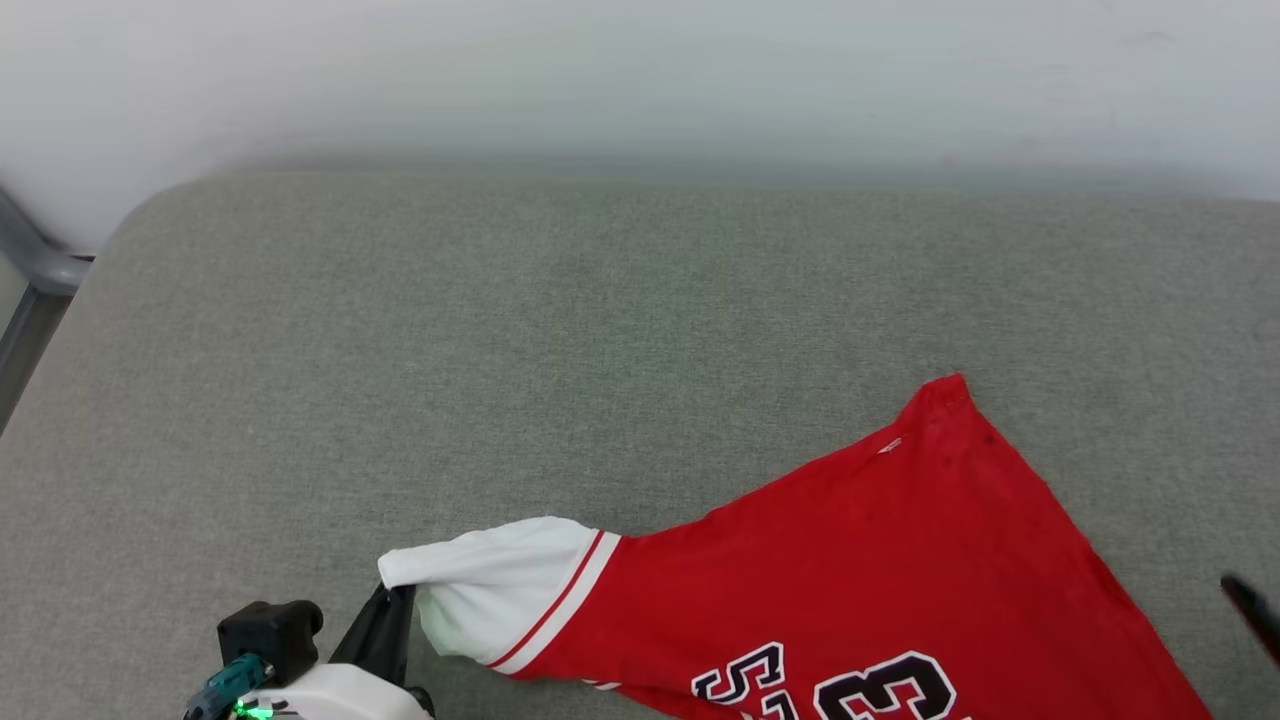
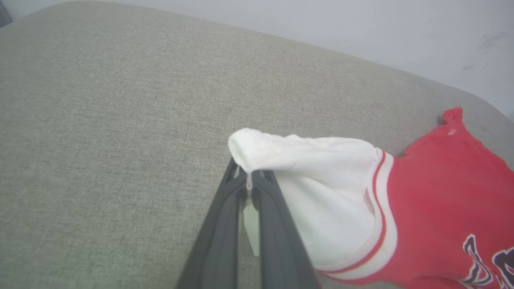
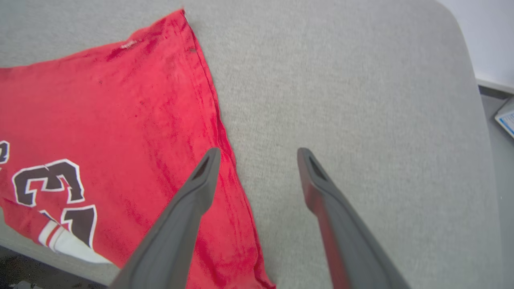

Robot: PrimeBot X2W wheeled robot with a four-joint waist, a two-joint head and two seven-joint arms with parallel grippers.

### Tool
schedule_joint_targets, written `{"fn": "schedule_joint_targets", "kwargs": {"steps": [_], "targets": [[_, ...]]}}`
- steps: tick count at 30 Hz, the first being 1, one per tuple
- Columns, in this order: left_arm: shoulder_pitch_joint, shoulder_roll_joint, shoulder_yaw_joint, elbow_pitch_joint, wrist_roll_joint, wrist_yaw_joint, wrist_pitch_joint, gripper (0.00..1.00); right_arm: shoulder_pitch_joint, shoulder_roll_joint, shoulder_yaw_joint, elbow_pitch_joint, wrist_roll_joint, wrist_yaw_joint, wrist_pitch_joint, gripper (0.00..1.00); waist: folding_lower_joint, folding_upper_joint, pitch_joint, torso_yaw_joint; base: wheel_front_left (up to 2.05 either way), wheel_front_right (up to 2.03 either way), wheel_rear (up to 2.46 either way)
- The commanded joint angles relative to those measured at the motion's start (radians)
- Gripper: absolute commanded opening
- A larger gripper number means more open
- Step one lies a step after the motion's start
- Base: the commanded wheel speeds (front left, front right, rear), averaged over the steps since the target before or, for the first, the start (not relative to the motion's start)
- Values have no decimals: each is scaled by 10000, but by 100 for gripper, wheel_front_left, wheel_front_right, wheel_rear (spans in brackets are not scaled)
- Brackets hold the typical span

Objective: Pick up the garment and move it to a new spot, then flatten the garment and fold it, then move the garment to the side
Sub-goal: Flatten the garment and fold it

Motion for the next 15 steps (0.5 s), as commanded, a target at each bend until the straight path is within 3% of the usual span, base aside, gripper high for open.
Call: {"fn": "schedule_joint_targets", "kwargs": {"steps": [1, 8, 15], "targets": [[-235, -15, -51, -95, 109, 27, 20, 0, -820, -369, -38, -494, -82, -8, 368, 100, 1, -1, 179, 169, 0, 0, 0], [-738, -80, -200, -264, 357, -35, 77, 0, -3444, -1093, 1636, -783, -77, -8, 1774, 100, 1, -1, 728, 628, 0, 0, 0], [-1279, -253, -368, -393, 541, -118, 92, 0, -6461, -1299, 4058, 1002, 108, -8, 3286, 100, 1, -1, 1303, 1108, 0, 0, 0]]}}
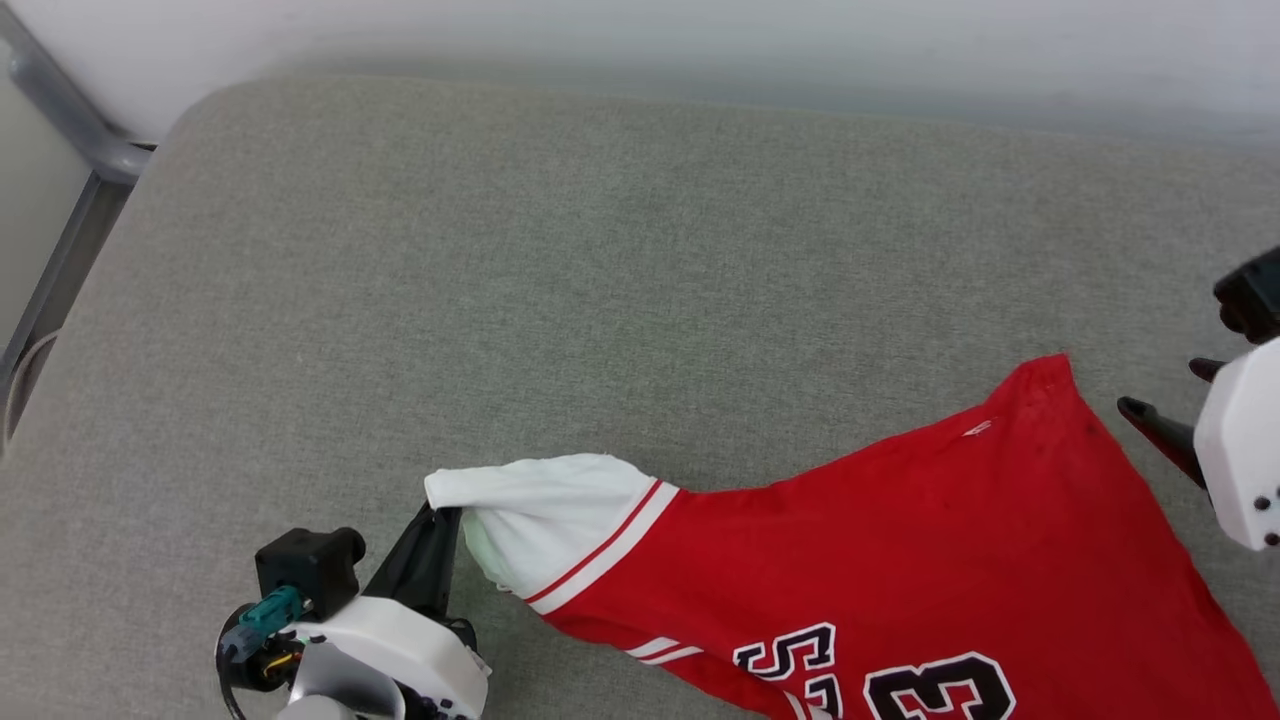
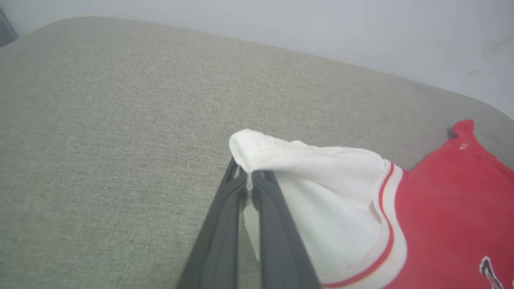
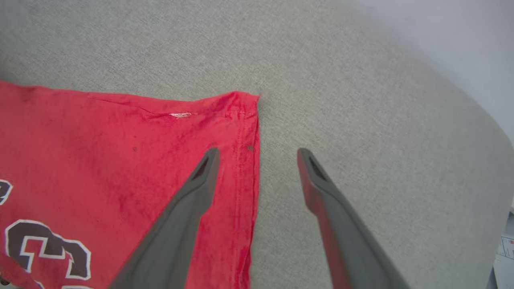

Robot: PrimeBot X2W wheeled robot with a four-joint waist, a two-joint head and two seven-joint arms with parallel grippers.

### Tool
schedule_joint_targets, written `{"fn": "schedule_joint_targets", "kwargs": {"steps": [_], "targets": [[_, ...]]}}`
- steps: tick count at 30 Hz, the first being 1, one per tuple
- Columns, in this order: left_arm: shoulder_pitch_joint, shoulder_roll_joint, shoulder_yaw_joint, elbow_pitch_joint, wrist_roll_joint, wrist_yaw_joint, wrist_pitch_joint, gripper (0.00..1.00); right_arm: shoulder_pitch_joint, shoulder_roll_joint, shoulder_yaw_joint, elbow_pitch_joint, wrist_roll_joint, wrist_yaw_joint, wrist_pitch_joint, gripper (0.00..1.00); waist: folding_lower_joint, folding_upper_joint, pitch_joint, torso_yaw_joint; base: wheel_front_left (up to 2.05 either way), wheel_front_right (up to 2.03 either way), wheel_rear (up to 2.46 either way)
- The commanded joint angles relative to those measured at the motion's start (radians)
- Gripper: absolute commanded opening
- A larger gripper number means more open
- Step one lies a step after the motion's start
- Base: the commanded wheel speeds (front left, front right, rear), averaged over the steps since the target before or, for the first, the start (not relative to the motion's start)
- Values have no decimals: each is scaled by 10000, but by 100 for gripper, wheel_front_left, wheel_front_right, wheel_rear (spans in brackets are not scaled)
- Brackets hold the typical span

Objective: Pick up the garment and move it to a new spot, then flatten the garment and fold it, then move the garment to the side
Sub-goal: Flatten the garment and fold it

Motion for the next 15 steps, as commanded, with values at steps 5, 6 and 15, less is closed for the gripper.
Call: {"fn": "schedule_joint_targets", "kwargs": {"steps": [5, 6, 15], "targets": [[-505, -214, -122, -66, 201, -94, -56, 0, -1946, 208, 1594, 1861, -19, -8, 753, 100, -1, 0, 649, 511, 0, 0, 0], [-577, -251, -145, -69, 224, -116, -65, 0, -2204, 252, 1824, 2197, -35, -8, 788, 100, -1, 0, 741, 573, 0, 0, 0], [-1005, -551, -302, 100, 331, -286, -149, 0, -3082, 759, 3438, 4800, 144, -7, 272, 100, -1, 0, 1308, 923, 0, 0, 0]]}}
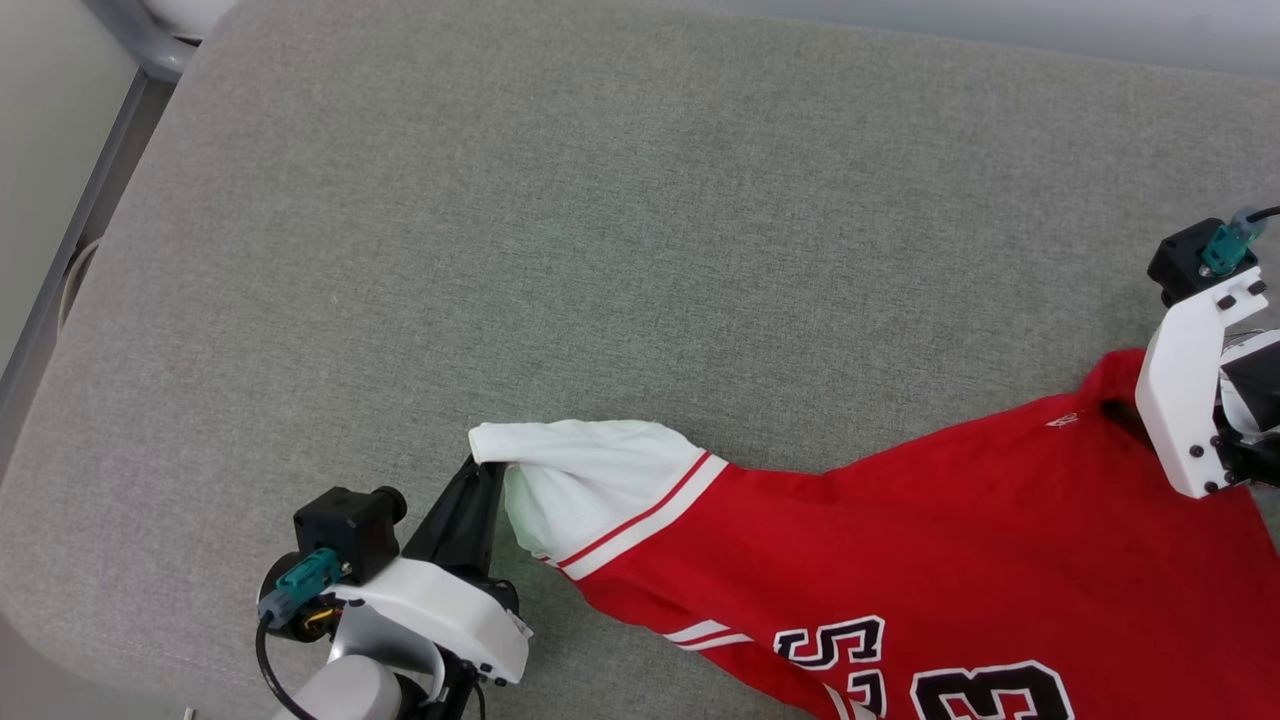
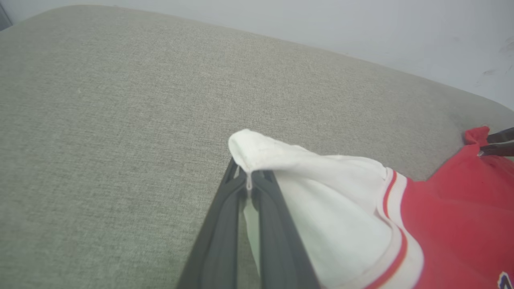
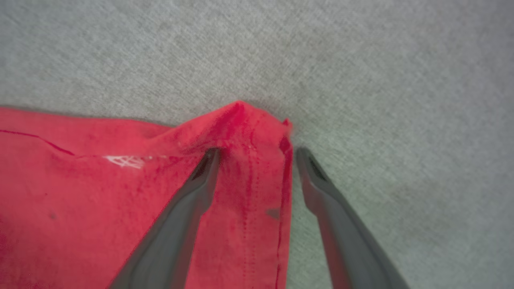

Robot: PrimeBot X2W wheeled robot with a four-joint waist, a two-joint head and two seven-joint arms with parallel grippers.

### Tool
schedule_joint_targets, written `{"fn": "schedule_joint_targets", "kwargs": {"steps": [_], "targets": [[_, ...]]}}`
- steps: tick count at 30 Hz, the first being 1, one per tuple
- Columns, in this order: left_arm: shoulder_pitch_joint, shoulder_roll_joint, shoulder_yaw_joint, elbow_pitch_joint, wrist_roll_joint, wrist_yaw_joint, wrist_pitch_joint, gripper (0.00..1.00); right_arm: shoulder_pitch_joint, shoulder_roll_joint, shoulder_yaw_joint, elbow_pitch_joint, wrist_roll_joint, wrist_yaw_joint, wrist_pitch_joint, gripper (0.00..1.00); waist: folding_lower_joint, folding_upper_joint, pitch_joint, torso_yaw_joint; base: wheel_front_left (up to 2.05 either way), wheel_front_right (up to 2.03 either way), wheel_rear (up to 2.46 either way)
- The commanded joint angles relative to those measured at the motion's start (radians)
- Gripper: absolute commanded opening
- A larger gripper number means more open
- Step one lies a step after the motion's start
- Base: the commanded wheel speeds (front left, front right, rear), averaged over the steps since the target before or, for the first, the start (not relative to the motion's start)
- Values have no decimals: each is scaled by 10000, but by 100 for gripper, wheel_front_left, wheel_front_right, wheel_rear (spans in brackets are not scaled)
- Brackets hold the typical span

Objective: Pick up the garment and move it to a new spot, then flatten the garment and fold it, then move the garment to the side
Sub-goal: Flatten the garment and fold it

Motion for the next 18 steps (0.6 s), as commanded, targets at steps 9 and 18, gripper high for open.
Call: {"fn": "schedule_joint_targets", "kwargs": {"steps": [9, 18], "targets": [[-56, -75, 53, 267, 4, -86, -135, 0, -101, 232, 1446, 1219, 674, 6, -1186, 0, -2, 0, -133, -205, 0, 0, 0], [52, 363, 141, 370, 125, -58, -88, 0, -709, -124, 1598, 777, 1176, -8, -3710, 0, -2, 0, -1113, -686, 0, 0, 0]]}}
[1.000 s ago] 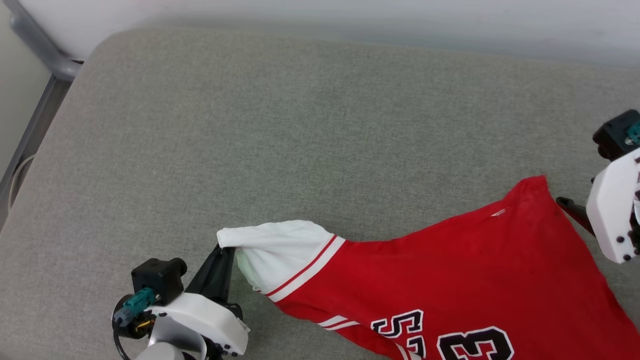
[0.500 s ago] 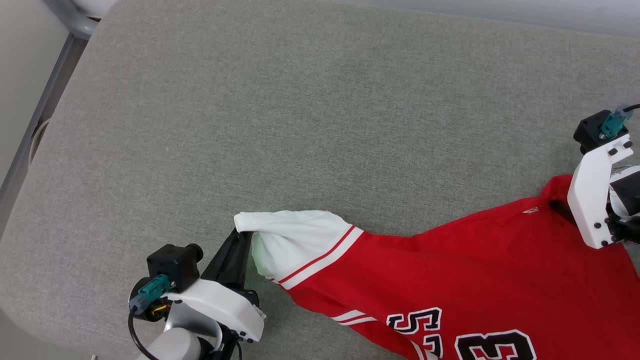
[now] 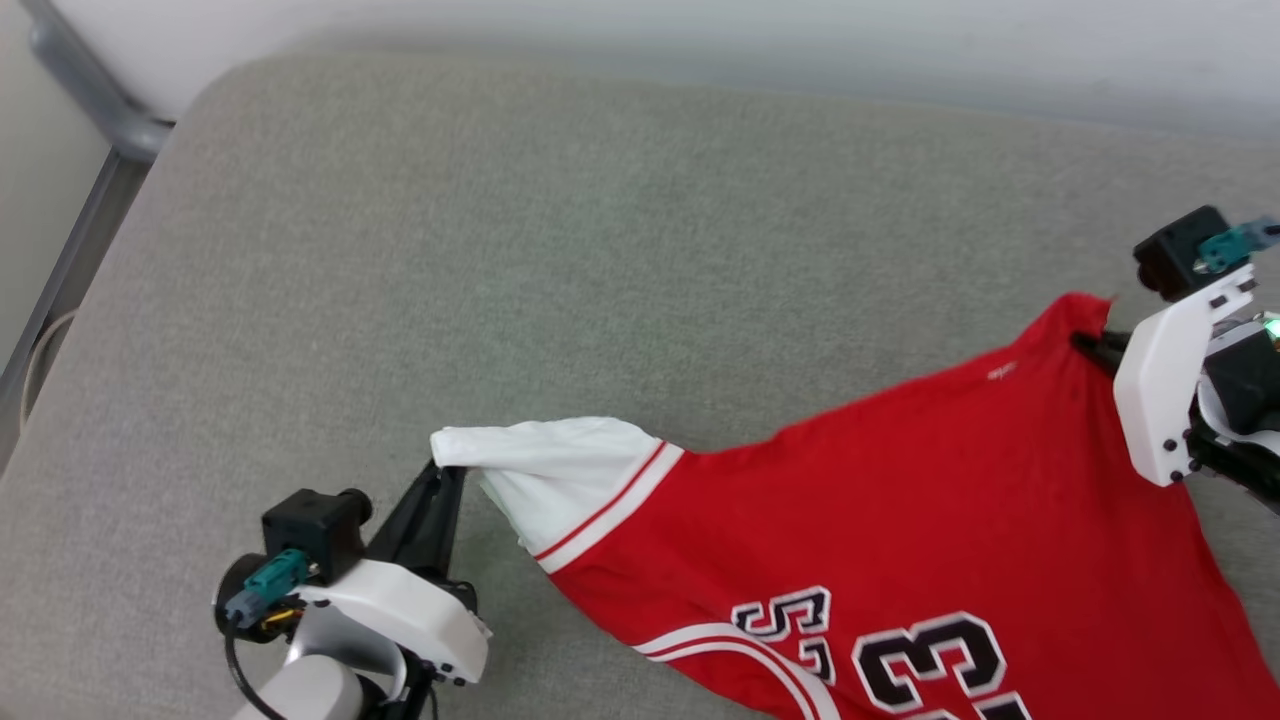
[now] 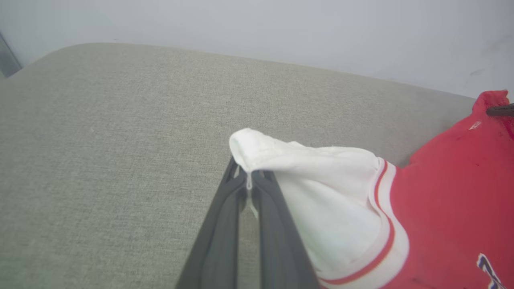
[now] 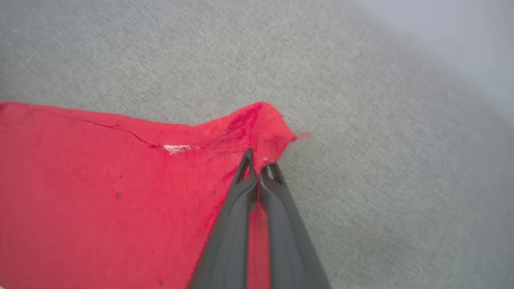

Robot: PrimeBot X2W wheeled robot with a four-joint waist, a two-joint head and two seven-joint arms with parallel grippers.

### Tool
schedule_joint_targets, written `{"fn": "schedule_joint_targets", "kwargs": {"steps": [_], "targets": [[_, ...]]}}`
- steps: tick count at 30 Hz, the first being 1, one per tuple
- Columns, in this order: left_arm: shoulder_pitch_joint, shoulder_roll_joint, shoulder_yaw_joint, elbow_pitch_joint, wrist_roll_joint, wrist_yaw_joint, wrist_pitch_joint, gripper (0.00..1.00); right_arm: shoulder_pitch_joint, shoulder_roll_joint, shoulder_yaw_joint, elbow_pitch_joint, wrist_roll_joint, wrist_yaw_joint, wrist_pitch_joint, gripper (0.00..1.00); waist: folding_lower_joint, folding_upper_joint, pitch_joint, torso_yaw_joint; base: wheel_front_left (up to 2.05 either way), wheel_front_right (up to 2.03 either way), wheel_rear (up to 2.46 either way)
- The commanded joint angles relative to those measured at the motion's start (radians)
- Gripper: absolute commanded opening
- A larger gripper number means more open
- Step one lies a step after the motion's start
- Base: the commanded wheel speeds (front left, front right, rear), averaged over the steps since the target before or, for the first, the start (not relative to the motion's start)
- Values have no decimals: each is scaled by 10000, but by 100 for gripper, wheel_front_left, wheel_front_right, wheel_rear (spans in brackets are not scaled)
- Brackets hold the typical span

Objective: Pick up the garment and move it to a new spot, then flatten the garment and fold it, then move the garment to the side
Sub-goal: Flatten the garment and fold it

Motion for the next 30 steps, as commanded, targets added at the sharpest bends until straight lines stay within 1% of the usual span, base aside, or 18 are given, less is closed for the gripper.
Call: {"fn": "schedule_joint_targets", "kwargs": {"steps": [1, 6, 9, 13, 16, 20, 22, 25, 28, 30], "targets": [[60, 150, 46, -62, 87, 42, 14, 0, -65, -112, -1, -37, 19, -13, -433, 0, -1, 0, -435, -293, 0, 0, 0], [-374, 738, 175, -456, 295, 8, 250, 0, 58, -260, -182, -550, 239, -12, -1743, 0, -1, 0, -1078, -645, 0, 0, 0], [-867, 1102, 300, -767, 435, -99, 480, 0, 71, -400, -468, -1019, 223, -12, -2237, 0, -1, 0, -1377, -811, 0, 0, 0], [-1827, 1555, 555, -1289, 602, -191, 905, 0, -99, -398, -1048, -1621, 74, -12, -2646, 0, -1, 0, -1664, -1025, 0, 0, 0], [-2650, 1788, 676, -1549, 744, -323, 1236, 0, -216, -289, -1555, -2089, -55, -12, -2711, 0, -1, 0, -1753, -1164, 0, 0, 0], [-3924, 1857, 768, -1578, 802, -623, 1664, 0, -446, -94, -2251, -2643, -281, -12, -2549, 0, -1, 0, -1661, -1341, 0, 0, 0], [-4585, 1971, 745, -1513, 1006, -761, 1883, 0, -710, 79, -2528, -2823, -496, -12, -2391, 0, -1, 0, -1505, -1481, 0, 0, 0], [-5595, 1985, 707, -1505, 1135, -1037, 2234, 0, -1272, 469, -2895, -2850, -787, -12, -2143, 0, -1, 0, -1170, -1657, 0, 0, 0], [-6733, 2161, 712, -1396, 1435, -1278, 2600, 0, -2003, 775, -3084, -2740, -1028, -12, -1889, 0, -1, 0, -703, -1747, 0, 0, 0], [-7517, 2073, 699, -1185, 1480, -1505, 2832, 0, -2623, 856, -3155, -2611, -1275, -12, -1692, 0, -1, 0, -354, -1749, 0, 0, 0]]}}
